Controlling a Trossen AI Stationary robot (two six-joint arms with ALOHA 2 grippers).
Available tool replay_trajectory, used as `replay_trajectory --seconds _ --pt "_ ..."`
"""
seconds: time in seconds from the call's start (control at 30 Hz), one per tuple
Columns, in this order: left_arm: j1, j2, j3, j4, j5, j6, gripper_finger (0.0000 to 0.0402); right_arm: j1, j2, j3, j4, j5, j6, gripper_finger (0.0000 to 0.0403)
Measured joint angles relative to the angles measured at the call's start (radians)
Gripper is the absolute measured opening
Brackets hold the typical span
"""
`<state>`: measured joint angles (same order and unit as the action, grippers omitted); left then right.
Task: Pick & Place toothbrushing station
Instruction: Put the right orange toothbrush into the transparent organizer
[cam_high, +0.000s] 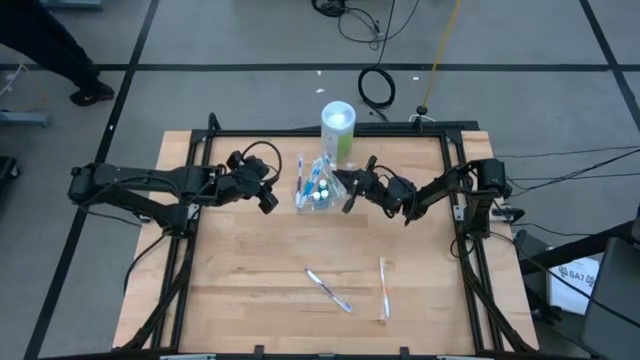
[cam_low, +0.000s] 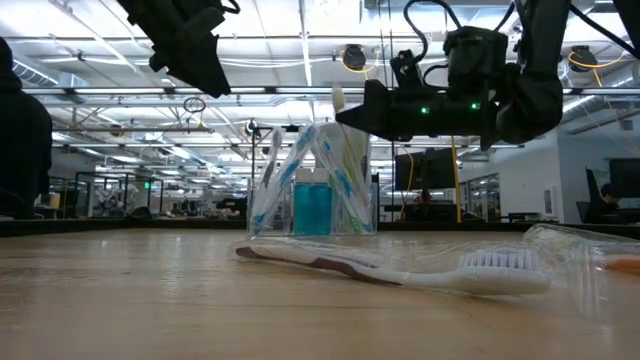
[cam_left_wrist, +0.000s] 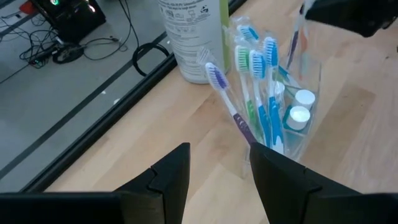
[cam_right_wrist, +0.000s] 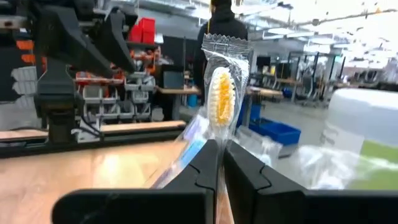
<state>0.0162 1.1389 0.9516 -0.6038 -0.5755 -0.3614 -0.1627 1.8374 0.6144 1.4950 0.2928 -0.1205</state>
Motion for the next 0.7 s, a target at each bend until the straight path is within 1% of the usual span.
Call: replay_trajectory --seconds 0.07,0.13,0.23,0.33,0.57,0.7 --pt "0.000 0.000 0.000 0.000 0.000 0.000 0.0175 0.000 -0.002 0.000 -0.024 0.004 0.008 0.0008" --pt "0.000 0.000 0.000 0.000 0.000 -0.008 0.0175 0.002 -0.002 0.000 -0.073 0.047 0.019 0.0008" --pt "0.000 0.000 0.000 0.000 0.000 -0.019 0.0175 0.003 0.000 0.000 -0.145 0.103 0.097 0.0008" --pt "0.000 0.000 0.000 0.001 0.000 -0.023 0.0175 0.003 -0.001 0.000 -0.165 0.104 0.133 0.0008" --pt "0.000 0.000 0.000 0.002 -0.001 -0.041 0.0175 0.007 -0.001 0.000 -0.173 0.104 0.140 0.0008" --pt "0.000 0.000 0.000 0.002 -0.001 -0.046 0.0175 0.007 -0.003 0.000 -0.214 0.104 0.187 0.0012"
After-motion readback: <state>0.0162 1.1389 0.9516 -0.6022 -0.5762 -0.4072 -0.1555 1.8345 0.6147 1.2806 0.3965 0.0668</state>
